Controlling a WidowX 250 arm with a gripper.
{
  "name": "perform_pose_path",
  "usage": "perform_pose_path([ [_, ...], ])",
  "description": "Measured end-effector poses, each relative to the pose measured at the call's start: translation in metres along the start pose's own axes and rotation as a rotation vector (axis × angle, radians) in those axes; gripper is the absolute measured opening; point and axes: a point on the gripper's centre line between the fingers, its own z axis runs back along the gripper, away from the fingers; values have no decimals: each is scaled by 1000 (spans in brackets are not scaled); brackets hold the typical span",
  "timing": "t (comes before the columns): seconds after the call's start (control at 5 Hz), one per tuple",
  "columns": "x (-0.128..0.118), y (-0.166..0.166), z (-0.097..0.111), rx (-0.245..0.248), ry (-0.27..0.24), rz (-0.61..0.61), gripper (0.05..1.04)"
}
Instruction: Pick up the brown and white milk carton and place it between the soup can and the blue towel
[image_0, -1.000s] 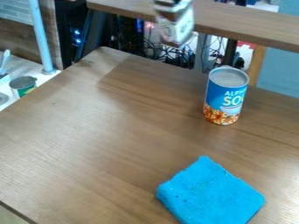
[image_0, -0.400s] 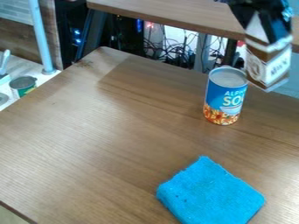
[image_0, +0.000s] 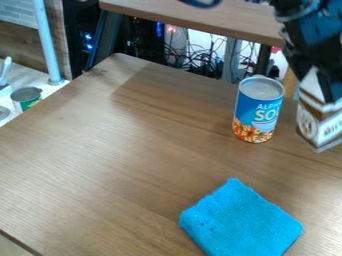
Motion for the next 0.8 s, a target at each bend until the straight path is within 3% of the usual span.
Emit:
perform_pose_path([
  [0.4, -30, 3, -30, 14, 93, -10, 845],
  [0.8, -48, 3, -38, 12, 143, 13, 909],
])
